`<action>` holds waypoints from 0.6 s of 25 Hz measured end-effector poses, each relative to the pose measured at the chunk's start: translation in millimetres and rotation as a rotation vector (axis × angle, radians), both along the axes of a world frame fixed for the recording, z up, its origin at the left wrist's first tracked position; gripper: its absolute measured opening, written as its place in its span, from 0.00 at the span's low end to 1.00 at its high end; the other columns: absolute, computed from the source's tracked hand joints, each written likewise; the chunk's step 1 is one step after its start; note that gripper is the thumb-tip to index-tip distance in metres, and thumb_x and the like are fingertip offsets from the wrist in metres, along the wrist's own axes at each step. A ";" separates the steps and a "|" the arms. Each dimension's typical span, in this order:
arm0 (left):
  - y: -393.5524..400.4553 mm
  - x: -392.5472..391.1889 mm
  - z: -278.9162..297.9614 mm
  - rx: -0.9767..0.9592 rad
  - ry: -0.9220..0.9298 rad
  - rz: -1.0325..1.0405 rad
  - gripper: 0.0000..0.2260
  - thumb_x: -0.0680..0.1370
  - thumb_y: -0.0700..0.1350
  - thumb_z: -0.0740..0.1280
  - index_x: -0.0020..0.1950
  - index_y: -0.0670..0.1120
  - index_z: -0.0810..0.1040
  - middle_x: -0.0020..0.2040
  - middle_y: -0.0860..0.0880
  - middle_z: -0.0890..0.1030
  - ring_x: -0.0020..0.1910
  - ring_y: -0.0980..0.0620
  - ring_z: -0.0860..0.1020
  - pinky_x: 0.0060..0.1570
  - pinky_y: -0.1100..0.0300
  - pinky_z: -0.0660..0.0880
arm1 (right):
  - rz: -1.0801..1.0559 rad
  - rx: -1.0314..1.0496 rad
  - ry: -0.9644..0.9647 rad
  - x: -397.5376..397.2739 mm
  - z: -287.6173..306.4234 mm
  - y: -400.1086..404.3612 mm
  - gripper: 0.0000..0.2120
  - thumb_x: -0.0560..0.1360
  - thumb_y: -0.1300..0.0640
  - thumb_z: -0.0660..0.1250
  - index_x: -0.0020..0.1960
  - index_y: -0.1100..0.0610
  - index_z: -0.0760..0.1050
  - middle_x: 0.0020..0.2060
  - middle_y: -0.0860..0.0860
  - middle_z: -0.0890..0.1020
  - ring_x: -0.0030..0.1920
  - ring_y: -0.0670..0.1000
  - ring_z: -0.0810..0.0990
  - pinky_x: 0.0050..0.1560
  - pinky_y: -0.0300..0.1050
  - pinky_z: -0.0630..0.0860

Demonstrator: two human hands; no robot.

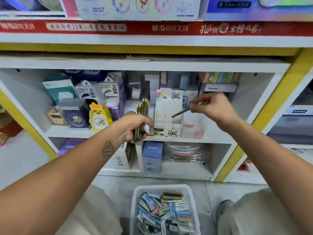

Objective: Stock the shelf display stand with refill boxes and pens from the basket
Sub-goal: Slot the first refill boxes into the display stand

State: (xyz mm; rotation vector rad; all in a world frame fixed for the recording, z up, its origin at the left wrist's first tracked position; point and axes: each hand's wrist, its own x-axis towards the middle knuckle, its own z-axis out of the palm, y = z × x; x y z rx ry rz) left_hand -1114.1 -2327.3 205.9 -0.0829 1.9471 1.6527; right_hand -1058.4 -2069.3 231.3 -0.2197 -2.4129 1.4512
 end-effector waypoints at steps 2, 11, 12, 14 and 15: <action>13.0 -9.8 -2.2 -0.037 0.084 0.105 0.06 0.70 0.31 0.71 0.42 0.37 0.75 0.31 0.39 0.79 0.22 0.47 0.76 0.25 0.62 0.73 | 0.018 0.089 -0.019 -12.8 -0.7 -3.9 0.07 0.71 0.60 0.77 0.49 0.58 0.83 0.39 0.54 0.86 0.41 0.51 0.86 0.49 0.45 0.81; 22.6 -52.7 -36.6 -0.039 0.132 0.260 0.19 0.65 0.36 0.76 0.50 0.41 0.72 0.38 0.39 0.80 0.31 0.42 0.80 0.40 0.47 0.78 | 0.018 0.504 0.179 -85.1 -32.7 -29.4 0.09 0.78 0.60 0.68 0.56 0.52 0.73 0.40 0.54 0.84 0.41 0.53 0.84 0.45 0.52 0.81; 22.1 -52.3 -37.5 -0.029 0.104 0.259 0.18 0.65 0.36 0.76 0.49 0.41 0.73 0.34 0.39 0.79 0.28 0.43 0.78 0.40 0.46 0.77 | 0.047 0.516 0.209 -89.1 -37.3 -32.3 0.09 0.78 0.62 0.67 0.56 0.53 0.73 0.40 0.54 0.84 0.42 0.55 0.84 0.46 0.53 0.81; 22.3 -49.6 -39.8 -0.023 0.068 0.237 0.16 0.64 0.35 0.75 0.47 0.40 0.74 0.30 0.40 0.79 0.27 0.43 0.78 0.41 0.43 0.78 | 0.090 0.539 0.233 -95.4 -45.2 -40.2 0.09 0.79 0.63 0.66 0.56 0.54 0.73 0.39 0.55 0.83 0.42 0.57 0.83 0.46 0.54 0.80; 22.8 -48.4 -41.1 -0.018 0.060 0.222 0.15 0.64 0.35 0.75 0.46 0.40 0.74 0.29 0.40 0.79 0.27 0.43 0.78 0.40 0.44 0.78 | 0.105 0.552 0.230 -98.3 -48.6 -43.9 0.09 0.79 0.63 0.66 0.57 0.54 0.73 0.39 0.55 0.83 0.42 0.58 0.82 0.46 0.54 0.79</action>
